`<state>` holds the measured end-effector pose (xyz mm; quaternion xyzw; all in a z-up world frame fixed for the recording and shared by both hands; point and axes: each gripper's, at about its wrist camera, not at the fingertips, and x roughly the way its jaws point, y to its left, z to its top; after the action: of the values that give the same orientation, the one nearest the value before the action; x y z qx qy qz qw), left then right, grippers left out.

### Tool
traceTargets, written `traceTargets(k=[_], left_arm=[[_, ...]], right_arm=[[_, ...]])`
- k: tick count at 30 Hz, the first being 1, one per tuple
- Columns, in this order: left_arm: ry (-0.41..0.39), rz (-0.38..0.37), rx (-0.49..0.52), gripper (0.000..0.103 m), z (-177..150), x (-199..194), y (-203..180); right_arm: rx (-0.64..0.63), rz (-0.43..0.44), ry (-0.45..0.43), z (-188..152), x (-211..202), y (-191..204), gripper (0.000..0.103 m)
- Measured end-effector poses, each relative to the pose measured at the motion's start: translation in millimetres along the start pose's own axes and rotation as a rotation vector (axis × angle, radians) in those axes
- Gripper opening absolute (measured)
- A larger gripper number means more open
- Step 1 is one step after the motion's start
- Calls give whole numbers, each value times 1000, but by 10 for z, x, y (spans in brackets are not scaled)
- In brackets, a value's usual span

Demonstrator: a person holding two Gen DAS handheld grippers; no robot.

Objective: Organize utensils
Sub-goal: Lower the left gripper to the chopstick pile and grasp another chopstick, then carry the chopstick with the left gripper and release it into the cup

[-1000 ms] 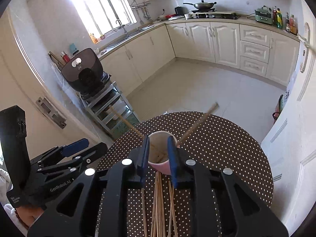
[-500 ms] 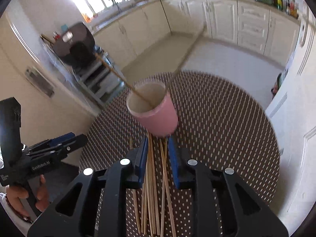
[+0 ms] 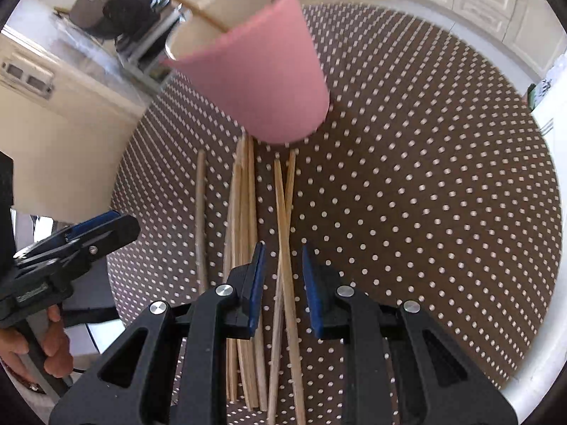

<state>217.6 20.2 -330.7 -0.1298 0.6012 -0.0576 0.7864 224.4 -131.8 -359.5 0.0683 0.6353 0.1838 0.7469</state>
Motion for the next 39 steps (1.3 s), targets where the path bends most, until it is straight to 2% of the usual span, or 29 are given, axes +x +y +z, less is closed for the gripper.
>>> traceTargets(k=[5,9,14,21,24,26,31,34,39], left_arm=[[23,2,-19,64,16,157,-21],[38,13,-34,64,32,343,-103],[49,34,-42,64,113,533,-185],[70,106,-41,62,304,819,-289],[81,180,1,55,409,931,-406],[76,244,39,36,471,983,-498],[61,223,13,10,523,971,-486],[58,194,-8,7,526,934,-437],[4,120,-24,6,491,693,-367]], right_arm=[[-11,26,60,40,213,-62,20],[-38,50,67,90,275,-66,5],[-13,71,58,160,152,-230,5],[17,91,50,281,39,-543,5],[15,100,47,327,-44,-628,5],[19,111,42,302,-91,-642,5],[13,121,17,359,-319,-701,5],[7,124,1,396,-442,-719,6],[5,119,-30,416,-674,-738,5]])
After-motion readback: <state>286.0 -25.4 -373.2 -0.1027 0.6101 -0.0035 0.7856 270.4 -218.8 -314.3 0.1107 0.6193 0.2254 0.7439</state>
